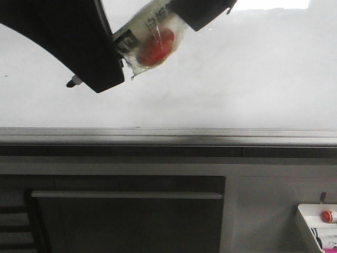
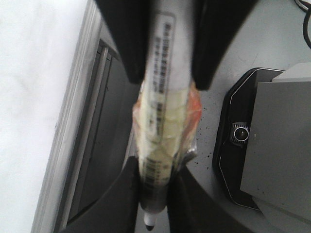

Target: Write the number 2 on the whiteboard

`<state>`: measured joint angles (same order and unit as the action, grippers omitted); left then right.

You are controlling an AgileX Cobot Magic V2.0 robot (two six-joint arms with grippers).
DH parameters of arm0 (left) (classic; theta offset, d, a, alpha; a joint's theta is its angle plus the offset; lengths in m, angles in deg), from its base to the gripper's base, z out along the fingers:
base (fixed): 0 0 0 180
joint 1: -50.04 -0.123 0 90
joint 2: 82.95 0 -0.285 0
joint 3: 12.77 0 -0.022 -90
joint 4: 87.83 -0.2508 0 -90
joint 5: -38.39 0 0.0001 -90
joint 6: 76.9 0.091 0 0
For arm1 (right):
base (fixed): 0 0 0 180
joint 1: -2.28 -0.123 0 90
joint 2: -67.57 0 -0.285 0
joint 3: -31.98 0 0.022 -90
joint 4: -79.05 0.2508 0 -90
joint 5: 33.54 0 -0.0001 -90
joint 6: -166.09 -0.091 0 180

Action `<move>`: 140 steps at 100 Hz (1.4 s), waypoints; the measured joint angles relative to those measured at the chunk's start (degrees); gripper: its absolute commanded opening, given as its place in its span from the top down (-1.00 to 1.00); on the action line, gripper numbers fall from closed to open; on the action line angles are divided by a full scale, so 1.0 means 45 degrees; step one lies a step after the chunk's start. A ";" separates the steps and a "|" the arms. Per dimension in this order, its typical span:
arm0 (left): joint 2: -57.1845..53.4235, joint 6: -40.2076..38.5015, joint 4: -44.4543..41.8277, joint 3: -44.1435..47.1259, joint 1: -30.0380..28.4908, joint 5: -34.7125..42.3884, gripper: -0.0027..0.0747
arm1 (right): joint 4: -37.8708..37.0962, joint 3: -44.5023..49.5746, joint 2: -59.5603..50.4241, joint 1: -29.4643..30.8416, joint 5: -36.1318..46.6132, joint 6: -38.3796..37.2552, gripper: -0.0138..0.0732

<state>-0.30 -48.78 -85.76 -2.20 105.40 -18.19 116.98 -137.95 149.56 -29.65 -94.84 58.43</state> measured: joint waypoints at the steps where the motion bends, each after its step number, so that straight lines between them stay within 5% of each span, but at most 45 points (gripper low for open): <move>1: 0.0000 0.0000 0.0000 0.0000 0.0000 0.0000 0.98 | 0.0032 0.0000 0.0000 0.0000 0.0000 0.0000 0.56; 18: 0.0000 0.0000 0.0000 0.0000 0.0000 -0.0011 0.88 | 0.0048 0.0000 0.0000 0.0000 0.0000 0.0000 0.74; 44: -0.0473 -0.0408 0.0023 0.0000 -0.0435 0.0441 -0.07 | -0.0183 -0.0027 -0.0131 0.0000 0.0211 -0.0380 0.74; 62: -0.2020 -0.1109 0.0023 0.0180 -0.1792 0.1041 -0.08 | -0.2169 -0.0027 -0.1368 0.0000 0.1170 -0.3296 0.74; 97: -0.6029 -0.3103 0.0023 0.3511 -0.4749 0.2273 -0.08 | -0.7072 0.1739 -0.4632 0.0590 0.2134 -1.3037 0.74; 140: -0.8466 -0.4002 0.0074 0.6117 -0.6757 0.3453 -0.08 | -0.7066 0.3577 -0.5630 0.1007 0.2371 -1.3989 0.74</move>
<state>-38.40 -66.79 -85.43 25.32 74.99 -2.65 85.19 -121.86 124.23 -25.11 -84.17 -4.52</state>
